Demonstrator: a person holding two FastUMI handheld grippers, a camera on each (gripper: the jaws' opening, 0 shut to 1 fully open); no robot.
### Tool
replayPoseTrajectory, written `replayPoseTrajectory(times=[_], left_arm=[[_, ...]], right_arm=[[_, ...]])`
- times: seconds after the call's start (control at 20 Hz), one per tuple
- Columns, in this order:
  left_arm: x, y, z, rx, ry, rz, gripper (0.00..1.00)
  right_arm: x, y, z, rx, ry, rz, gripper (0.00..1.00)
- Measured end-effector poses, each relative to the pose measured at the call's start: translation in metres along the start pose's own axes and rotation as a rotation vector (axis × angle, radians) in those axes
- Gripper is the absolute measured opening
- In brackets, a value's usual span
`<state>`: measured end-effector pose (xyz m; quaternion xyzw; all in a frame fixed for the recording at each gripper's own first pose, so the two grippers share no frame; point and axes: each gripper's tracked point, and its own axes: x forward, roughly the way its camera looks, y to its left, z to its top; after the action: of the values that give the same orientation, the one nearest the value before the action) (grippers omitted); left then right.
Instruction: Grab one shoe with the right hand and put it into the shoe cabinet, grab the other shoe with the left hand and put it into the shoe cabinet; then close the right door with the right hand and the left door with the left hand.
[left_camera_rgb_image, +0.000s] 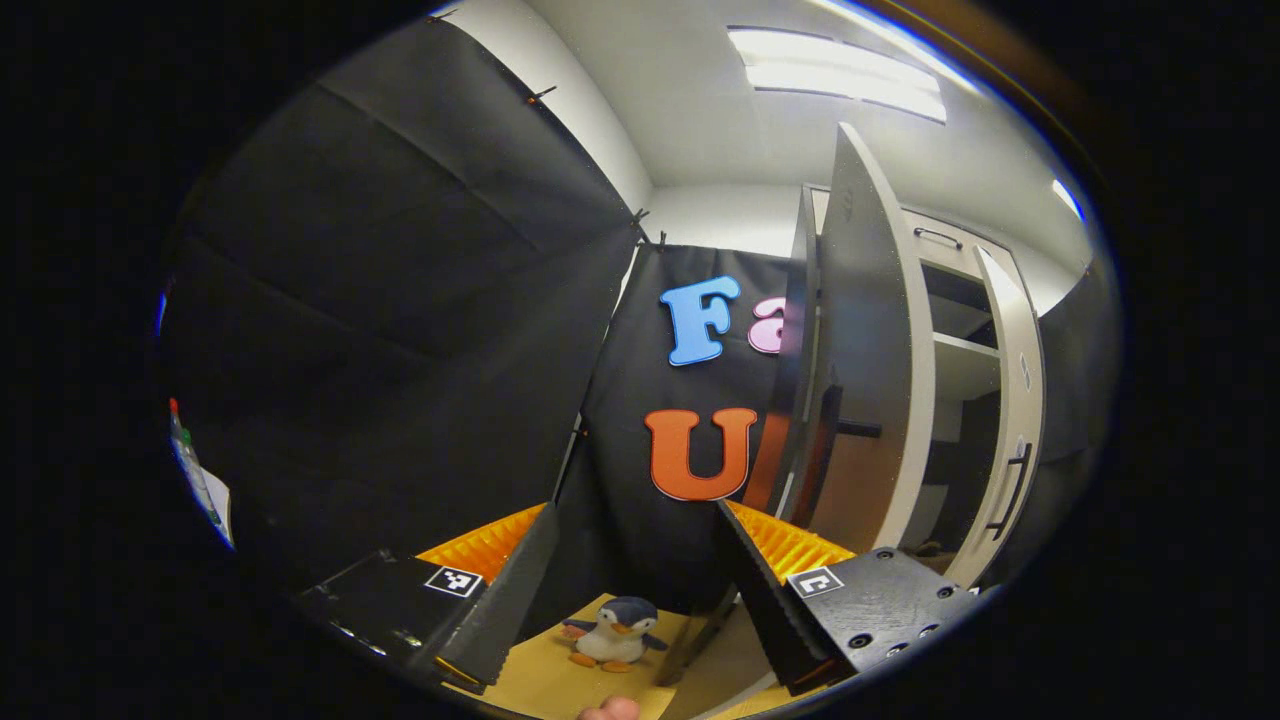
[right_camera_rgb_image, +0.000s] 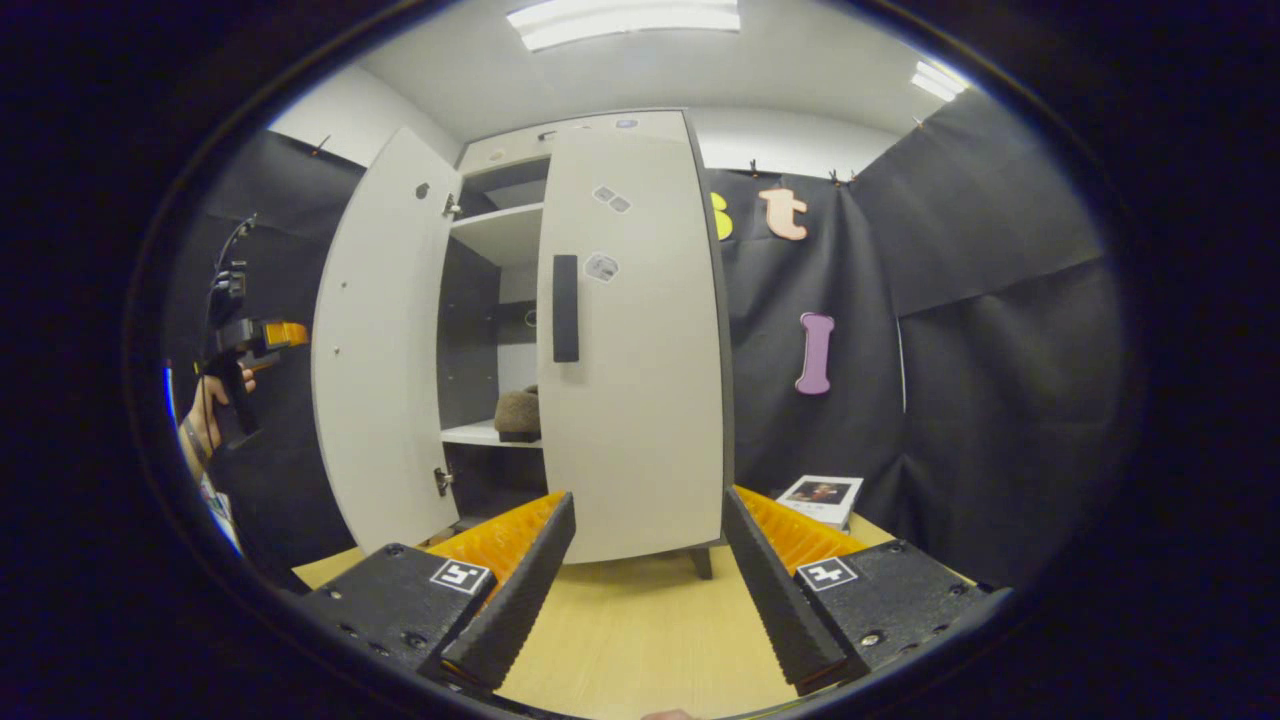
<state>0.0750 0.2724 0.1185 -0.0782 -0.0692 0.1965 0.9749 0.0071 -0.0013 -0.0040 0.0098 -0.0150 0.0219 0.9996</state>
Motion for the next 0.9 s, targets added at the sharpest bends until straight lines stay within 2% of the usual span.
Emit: replayPoseTrajectory(times=[0.2, 0.25, 0.3, 0.35, 0.4, 0.45, 0.5, 0.55, 0.9], left_arm=[[0.021, 0.004, -0.019, -0.008, 0.057, -0.010, 0.95], [0.025, 0.002, -0.024, -0.002, 0.073, -0.015, 0.99], [0.026, 0.003, -0.027, 0.010, 0.078, -0.007, 0.95], [0.029, 0.004, -0.028, 0.020, 0.076, -0.002, 0.95], [0.030, 0.002, -0.028, 0.020, 0.074, -0.003, 0.99], [0.031, 0.001, -0.029, 0.011, 0.075, -0.004, 0.94], [0.030, 0.002, -0.030, 0.004, 0.081, -0.009, 0.99], [0.030, 0.002, -0.030, 0.001, 0.084, -0.015, 0.94], [0.029, -0.003, -0.032, 0.007, 0.097, -0.041, 0.94]], right_arm=[[0.002, -0.002, 0.001, -0.008, 0.002, -0.006, 0.97], [0.004, -0.001, 0.001, -0.011, 0.004, -0.005, 0.96], [0.005, 0.000, 0.000, -0.012, 0.006, -0.004, 0.97], [0.006, 0.001, 0.000, -0.012, 0.008, -0.001, 0.97], [0.006, 0.002, -0.001, -0.011, 0.011, 0.000, 0.97], [0.008, 0.002, -0.002, -0.012, 0.015, 0.000, 0.97], [0.008, 0.001, -0.003, -0.014, 0.018, 0.000, 0.96], [0.009, 0.001, -0.003, -0.016, 0.020, 0.000, 0.97], [0.014, 0.006, 0.000, -0.018, 0.002, 0.007, 0.97]])
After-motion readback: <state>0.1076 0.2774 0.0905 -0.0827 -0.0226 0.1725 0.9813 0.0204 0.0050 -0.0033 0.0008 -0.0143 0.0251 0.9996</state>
